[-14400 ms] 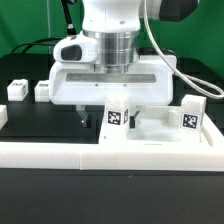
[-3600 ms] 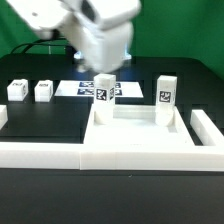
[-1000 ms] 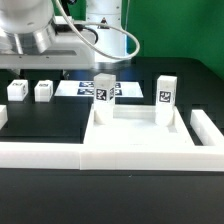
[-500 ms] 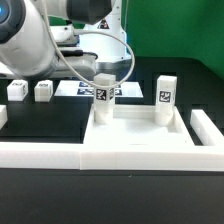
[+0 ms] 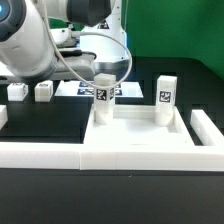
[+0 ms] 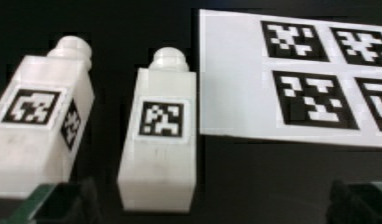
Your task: Assemble square table
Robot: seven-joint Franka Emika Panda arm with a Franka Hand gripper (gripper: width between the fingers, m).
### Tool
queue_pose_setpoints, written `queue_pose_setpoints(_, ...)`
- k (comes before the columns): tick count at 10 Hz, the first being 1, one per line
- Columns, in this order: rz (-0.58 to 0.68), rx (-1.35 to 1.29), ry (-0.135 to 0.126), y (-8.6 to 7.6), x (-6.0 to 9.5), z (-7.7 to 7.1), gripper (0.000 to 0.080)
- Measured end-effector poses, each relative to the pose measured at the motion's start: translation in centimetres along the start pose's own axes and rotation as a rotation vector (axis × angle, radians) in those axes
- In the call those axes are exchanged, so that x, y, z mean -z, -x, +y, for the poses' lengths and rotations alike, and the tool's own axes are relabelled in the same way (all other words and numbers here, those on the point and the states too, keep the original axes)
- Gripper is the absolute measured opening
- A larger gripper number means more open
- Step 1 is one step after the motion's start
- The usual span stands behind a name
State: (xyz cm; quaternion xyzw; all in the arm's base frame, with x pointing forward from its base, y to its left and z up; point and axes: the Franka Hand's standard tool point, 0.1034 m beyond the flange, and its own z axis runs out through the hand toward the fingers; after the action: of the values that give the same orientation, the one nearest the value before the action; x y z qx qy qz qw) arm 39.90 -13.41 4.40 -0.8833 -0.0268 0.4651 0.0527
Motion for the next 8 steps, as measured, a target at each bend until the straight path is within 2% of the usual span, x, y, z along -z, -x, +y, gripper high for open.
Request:
queue_pose_setpoints(1,0.036,0.022,0.006,1.4,-0.5,-0.1,0.0649)
queue_pose_setpoints(2,0.068,0.028,0.012,1.7,-0.9,0.0,0.0649)
queue_pose_setpoints(3,0.079,0.033,0.012,1.5,-1.6,0.3,0.0649)
queue_pose_setpoints(4,0.089,0.037,0.010,1.6,-1.0,1.2,0.0649)
queue_pose_setpoints(5,0.112,0.031,0.017,0.9,-1.7,1.7,0.0649)
queue_pose_setpoints(6,0.103,0.037,0.014,0.8,-2.6,1.6,0.0649)
queue_pose_setpoints(8,0.098,0.037,0.012,0.3,-3.2,1.7,0.0649)
